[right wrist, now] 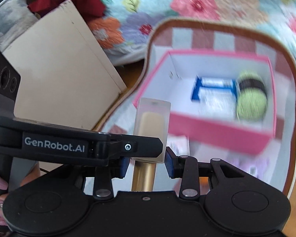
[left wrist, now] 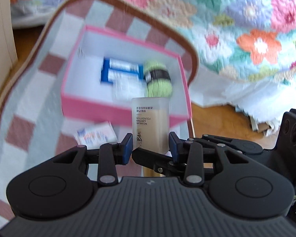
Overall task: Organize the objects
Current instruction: 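Carry the foundation bottle into the pink box and lower it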
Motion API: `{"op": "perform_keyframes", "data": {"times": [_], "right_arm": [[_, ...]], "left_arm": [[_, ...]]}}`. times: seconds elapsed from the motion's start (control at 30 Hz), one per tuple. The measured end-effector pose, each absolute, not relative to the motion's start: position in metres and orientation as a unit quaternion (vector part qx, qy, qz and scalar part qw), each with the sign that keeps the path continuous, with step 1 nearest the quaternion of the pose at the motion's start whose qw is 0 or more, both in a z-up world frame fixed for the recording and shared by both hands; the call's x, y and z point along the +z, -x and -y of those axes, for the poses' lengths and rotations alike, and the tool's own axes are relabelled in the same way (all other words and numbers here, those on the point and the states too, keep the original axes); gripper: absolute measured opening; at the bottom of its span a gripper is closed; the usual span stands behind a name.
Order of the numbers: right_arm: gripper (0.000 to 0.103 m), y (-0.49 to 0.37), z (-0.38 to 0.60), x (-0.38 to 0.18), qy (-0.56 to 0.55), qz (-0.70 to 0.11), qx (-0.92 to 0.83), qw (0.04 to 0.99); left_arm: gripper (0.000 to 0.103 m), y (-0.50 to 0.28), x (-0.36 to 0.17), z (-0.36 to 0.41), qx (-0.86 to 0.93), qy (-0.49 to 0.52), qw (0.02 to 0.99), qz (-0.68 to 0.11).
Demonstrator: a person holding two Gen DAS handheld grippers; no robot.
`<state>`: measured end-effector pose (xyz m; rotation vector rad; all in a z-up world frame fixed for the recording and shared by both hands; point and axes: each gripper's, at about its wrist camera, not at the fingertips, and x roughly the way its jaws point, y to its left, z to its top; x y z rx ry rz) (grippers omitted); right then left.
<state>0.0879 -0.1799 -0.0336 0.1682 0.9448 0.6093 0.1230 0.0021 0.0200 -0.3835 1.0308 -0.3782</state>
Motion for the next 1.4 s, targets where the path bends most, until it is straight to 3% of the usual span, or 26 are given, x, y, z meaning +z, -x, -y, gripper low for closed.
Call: {"op": "perform_keyframes", "data": {"times": [0.3, 0.63, 1.1, 1.4], "right_arm": [[0.042, -0.173, 0.165, -0.009, -0.085, -0.433, 0.305, 0.844], [0.042, -0.263, 0.153, -0.070, -0.109, -0.464, 0.261, 0.840], [0.041, -0.296, 0.156, -0.136, -0.086, -0.504, 0.240, 0.825], [0.041, -0.322, 0.133, -0.133, -0.068, -0.490, 0.218, 0.842]], "left_arm": [[0.037, -0.213, 0.035, -0.018, -0.156, 0.164, 0.841, -0.492], [0.038, -0.299, -0.030, 0.000, -0.121, 0.128, 0.838, -0.517], [0.036, -0.331, -0.090, 0.020, -0.103, 0.117, 0.823, -0.546], [0.034, -0.356, -0.091, 0.005, -0.078, 0.136, 0.834, -0.529]]}}
